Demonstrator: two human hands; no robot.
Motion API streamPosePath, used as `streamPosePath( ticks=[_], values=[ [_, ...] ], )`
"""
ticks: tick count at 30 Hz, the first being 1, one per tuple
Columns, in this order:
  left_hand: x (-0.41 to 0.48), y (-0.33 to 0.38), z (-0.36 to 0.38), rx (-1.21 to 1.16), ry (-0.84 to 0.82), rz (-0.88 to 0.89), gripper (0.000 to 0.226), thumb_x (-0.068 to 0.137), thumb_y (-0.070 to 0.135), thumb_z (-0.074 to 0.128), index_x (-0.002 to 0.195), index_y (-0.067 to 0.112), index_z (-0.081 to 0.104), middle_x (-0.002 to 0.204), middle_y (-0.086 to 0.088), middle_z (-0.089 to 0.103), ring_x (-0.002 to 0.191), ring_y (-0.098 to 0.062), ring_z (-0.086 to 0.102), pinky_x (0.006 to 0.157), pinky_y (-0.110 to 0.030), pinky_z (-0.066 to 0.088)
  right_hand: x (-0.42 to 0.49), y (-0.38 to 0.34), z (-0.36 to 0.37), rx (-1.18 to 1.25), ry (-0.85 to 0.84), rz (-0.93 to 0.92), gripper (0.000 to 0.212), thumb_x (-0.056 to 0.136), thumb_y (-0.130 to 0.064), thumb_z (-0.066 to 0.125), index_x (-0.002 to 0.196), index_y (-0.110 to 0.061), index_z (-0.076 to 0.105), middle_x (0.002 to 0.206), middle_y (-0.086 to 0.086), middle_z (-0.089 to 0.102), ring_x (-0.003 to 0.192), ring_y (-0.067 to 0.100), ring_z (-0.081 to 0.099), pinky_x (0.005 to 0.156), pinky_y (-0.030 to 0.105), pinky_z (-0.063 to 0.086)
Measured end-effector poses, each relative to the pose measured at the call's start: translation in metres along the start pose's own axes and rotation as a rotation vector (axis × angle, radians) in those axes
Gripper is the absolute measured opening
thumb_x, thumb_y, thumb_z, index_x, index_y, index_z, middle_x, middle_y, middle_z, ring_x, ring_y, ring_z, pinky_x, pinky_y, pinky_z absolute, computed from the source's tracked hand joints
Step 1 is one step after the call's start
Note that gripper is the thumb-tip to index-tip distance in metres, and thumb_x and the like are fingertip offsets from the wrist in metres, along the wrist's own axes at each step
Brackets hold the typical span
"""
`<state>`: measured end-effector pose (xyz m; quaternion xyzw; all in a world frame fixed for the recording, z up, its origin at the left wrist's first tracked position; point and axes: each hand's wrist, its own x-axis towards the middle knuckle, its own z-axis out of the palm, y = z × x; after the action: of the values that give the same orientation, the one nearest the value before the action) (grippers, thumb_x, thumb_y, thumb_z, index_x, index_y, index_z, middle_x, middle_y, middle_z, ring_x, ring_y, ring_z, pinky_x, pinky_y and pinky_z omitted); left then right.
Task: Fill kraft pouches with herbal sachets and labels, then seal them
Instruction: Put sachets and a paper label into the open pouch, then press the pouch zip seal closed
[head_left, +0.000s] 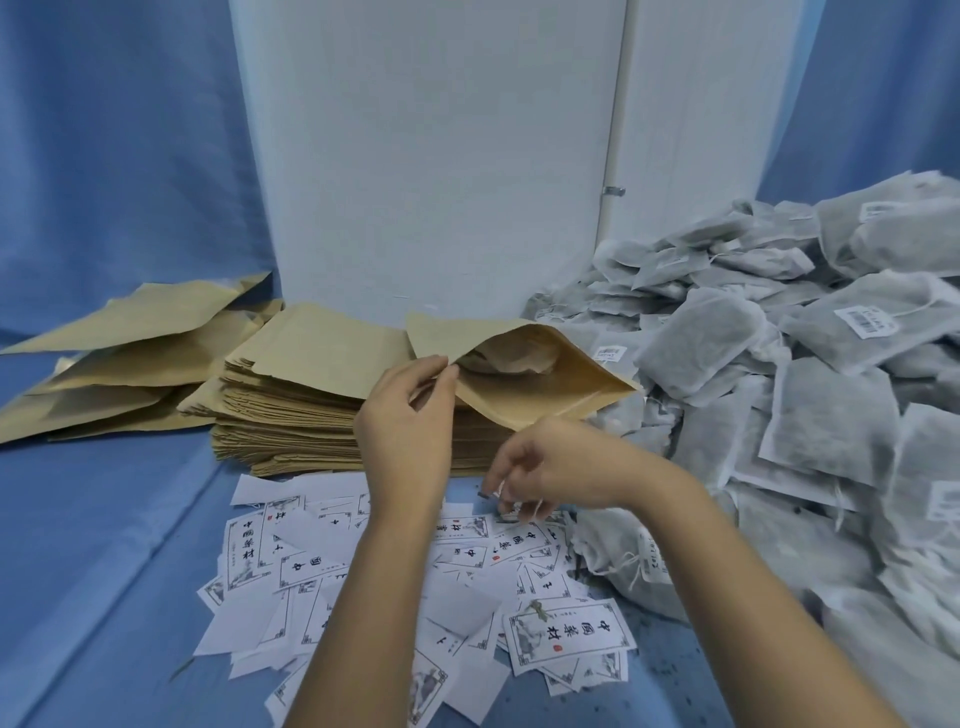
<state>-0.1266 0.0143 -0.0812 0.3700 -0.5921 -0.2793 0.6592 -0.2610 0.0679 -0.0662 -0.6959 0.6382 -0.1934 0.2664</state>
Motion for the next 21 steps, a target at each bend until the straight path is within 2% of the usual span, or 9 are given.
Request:
streamPosePath(
  ticks=[3,8,12,13,14,15,16,18,21],
  values=[
    [-0.001,-0.002,0.000,0.003,-0.012,0.012,0.014,0.088,0.014,0.065,0.100,0.012,0.073,0.089,0.019,0.062,0.081,0.023,0.053,0.070,0.003,0.037,0.009,0.009,0.013,-0.309,-0.007,-0.013,0.027,0.084,-0.011,0.068,0.108,-0.023,0.070,0.100,-0.011,0.069,0.089,0.004,0.061,0.075,0.015,0.046],
    [-0.001,-0.006,0.002,0.027,0.019,0.047,0.015,0.089,0.013,0.063,0.099,0.009,0.073,0.087,0.016,0.062,0.079,0.021,0.054,0.069,0.002,0.037,0.016,0.015,0.033,-0.346,0.003,-0.085,0.038,0.083,-0.025,0.071,0.120,-0.023,0.067,0.117,-0.011,0.066,0.086,-0.004,0.048,0.062,0.002,0.031],
    [-0.001,-0.008,0.002,0.035,0.033,0.045,0.014,0.090,0.014,0.062,0.098,0.010,0.073,0.085,0.019,0.061,0.077,0.019,0.055,0.068,0.001,0.038,0.017,0.013,0.038,-0.349,0.057,-0.102,0.027,0.081,-0.020,0.067,0.107,-0.025,0.074,0.095,-0.009,0.072,0.072,-0.001,0.048,0.058,0.009,0.036],
    [-0.001,-0.009,0.002,0.032,0.034,0.036,0.014,0.090,0.014,0.062,0.098,0.011,0.073,0.085,0.020,0.061,0.077,0.018,0.055,0.069,0.000,0.039,0.016,0.013,0.038,-0.352,0.067,-0.107,0.018,0.078,-0.018,0.066,0.094,-0.018,0.076,0.077,-0.011,0.070,0.064,0.001,0.047,0.057,0.016,0.039],
    [-0.001,-0.009,0.002,0.031,0.034,0.028,0.014,0.090,0.015,0.062,0.098,0.012,0.073,0.086,0.019,0.061,0.077,0.017,0.055,0.069,0.000,0.039,0.015,0.012,0.039,-0.363,0.081,-0.117,0.014,0.077,-0.016,0.065,0.072,-0.028,0.071,0.060,-0.011,0.061,0.056,0.004,0.044,0.054,0.020,0.039],
    [-0.001,-0.010,0.002,0.032,0.034,0.020,0.014,0.090,0.015,0.062,0.098,0.012,0.073,0.086,0.019,0.062,0.078,0.017,0.055,0.070,-0.001,0.040,0.016,0.011,0.040,-0.372,0.095,-0.119,0.020,0.077,-0.016,0.063,0.084,-0.027,0.077,0.052,-0.010,0.053,0.052,0.007,0.042,0.052,0.021,0.038],
    [0.000,-0.010,0.002,0.037,0.035,0.014,0.014,0.090,0.016,0.061,0.098,0.013,0.073,0.086,0.018,0.062,0.078,0.016,0.056,0.071,-0.003,0.041,0.017,0.011,0.042,-0.393,0.118,-0.132,0.017,0.078,-0.016,0.061,0.087,-0.015,0.076,0.052,-0.008,0.050,0.051,0.009,0.042,0.051,0.023,0.038],
    [0.000,-0.010,0.001,0.047,0.037,0.006,0.014,0.090,0.016,0.061,0.098,0.013,0.073,0.087,0.016,0.063,0.079,0.011,0.057,0.073,-0.006,0.043,0.020,0.011,0.042,-0.444,0.201,-0.161,0.018,0.080,-0.013,0.054,0.085,-0.010,0.072,0.057,0.001,0.051,0.057,0.019,0.045,0.052,0.027,0.037],
    [0.001,-0.010,0.000,0.044,0.035,-0.007,0.014,0.090,0.015,0.061,0.098,0.013,0.073,0.089,0.011,0.065,0.081,0.001,0.060,0.076,-0.012,0.046,0.022,0.009,0.040,-0.394,0.315,-0.190,0.012,0.086,-0.013,0.054,0.089,-0.015,0.065,0.077,0.003,0.066,0.074,0.020,0.058,0.065,0.032,0.050]
  ],
)
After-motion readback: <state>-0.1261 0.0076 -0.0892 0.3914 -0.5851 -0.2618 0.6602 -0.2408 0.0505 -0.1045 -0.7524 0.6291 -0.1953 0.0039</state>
